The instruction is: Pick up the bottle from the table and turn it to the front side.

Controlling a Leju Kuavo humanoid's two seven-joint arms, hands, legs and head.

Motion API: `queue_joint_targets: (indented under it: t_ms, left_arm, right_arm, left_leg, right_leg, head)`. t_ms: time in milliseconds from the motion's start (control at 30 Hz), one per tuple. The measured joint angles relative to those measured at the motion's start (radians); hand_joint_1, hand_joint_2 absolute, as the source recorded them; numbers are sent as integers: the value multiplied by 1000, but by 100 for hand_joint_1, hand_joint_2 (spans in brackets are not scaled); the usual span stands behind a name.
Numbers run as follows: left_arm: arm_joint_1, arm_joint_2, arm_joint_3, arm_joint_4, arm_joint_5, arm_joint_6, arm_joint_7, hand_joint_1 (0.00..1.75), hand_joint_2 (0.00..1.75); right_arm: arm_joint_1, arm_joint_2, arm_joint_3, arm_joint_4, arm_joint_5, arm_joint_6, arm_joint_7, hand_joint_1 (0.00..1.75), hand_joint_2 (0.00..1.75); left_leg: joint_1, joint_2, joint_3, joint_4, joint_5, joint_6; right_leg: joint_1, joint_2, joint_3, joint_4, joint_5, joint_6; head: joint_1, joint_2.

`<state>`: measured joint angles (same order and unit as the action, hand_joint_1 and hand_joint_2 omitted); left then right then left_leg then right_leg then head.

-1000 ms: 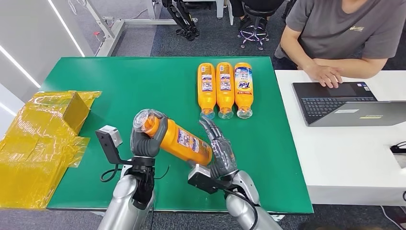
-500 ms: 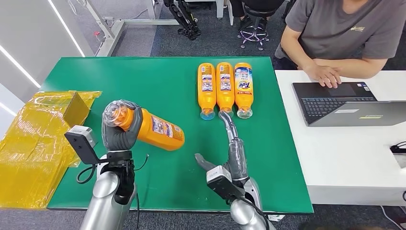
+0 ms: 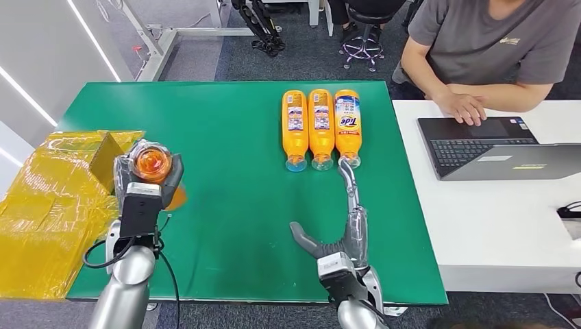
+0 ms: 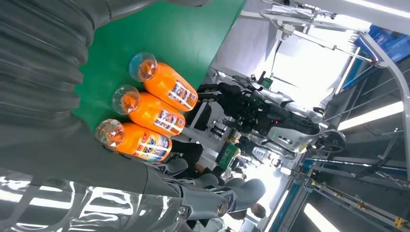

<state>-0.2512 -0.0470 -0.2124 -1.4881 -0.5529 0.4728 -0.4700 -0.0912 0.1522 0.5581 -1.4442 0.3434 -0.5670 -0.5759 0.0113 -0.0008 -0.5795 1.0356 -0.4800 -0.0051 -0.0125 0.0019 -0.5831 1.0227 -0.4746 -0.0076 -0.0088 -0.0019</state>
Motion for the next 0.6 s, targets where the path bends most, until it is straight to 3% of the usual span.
queue_joint_targets:
  t_ms: [367,600]
  left_arm:
    - [44,194,32,0,-380,96,158,175,175]
    - [40,269,39,18,-566,-8,249,175,175]
  right_arm:
    - [-5,0,-8,-27,-45,44,-12,0,175]
    - [-13,0,-10,-41,-70,55,-18,0,175]
  left_leg:
    - [0,-1,0,-1,1,-2]
    - [0,-1,0,-1,1,-2]
  right_leg:
    - [0,0,0,0,0,0]
    - [0,0,0,0,0,-1]
  head:
    - [0,0]
    - [0,0]
